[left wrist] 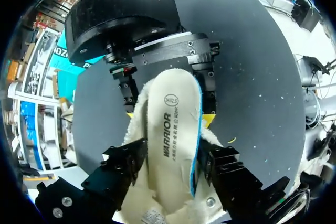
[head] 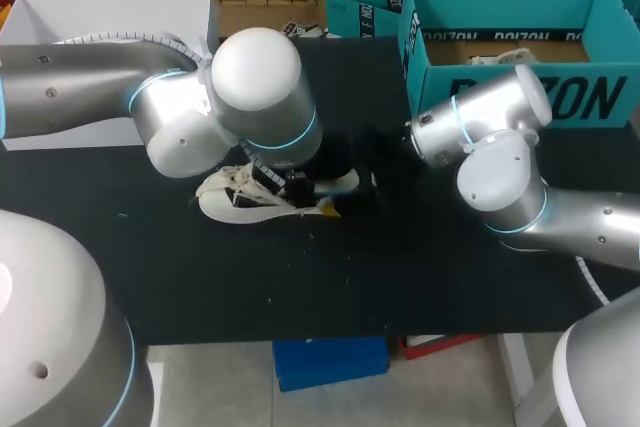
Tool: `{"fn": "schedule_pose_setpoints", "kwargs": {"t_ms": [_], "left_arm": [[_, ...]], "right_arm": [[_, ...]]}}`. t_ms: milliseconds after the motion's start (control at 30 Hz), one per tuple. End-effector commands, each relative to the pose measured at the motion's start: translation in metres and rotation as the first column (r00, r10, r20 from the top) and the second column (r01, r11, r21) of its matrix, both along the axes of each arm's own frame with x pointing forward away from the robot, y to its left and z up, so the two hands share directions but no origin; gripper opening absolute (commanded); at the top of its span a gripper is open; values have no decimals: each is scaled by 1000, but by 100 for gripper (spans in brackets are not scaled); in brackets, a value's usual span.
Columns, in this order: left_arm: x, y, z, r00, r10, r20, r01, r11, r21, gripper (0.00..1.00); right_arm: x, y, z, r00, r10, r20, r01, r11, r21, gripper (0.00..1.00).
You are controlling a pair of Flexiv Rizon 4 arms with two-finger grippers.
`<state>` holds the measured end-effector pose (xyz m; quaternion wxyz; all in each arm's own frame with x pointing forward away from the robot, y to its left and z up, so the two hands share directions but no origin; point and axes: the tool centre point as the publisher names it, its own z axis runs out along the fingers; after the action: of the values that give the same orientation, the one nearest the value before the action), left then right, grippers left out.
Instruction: Take the shoe out of the shoebox, open the shoe tongue, remove and reinsert the insole, then place the shoe into the shoebox
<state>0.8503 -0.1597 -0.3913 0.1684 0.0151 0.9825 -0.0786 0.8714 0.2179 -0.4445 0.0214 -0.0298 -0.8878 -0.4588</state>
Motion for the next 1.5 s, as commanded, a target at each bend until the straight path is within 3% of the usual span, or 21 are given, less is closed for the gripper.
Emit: {"fn": "schedule_pose_setpoints", "kwargs": {"t_ms": [33,333,467,667,1000,1500], "left_arm": [[-8,0,1,999,-3,35,3,1000,-3,49],[-8,-9,2,998,-8,62,9,1000,-14,47],[-6,-11,1,998,-6,69,7,1000,-18,41],[-3,-11,-2,997,13,72,-12,1000,-18,0],[-1,-11,7,998,26,49,-24,999,-40,0],[-36,16,75,994,1,-113,-27,974,-224,0]], "right_arm": [[1,0,-3,1000,-1,0,1,1000,-1,0],[1,0,-3,1000,-1,0,1,1000,-1,0],[1,0,-3,1000,-1,0,1,1000,-1,0],[1,0,-3,1000,-1,0,1,1000,-1,0],[1,0,-3,1000,-1,0,1,1000,-1,0],[1,0,-3,1000,-1,0,1,1000,-1,0]]}}
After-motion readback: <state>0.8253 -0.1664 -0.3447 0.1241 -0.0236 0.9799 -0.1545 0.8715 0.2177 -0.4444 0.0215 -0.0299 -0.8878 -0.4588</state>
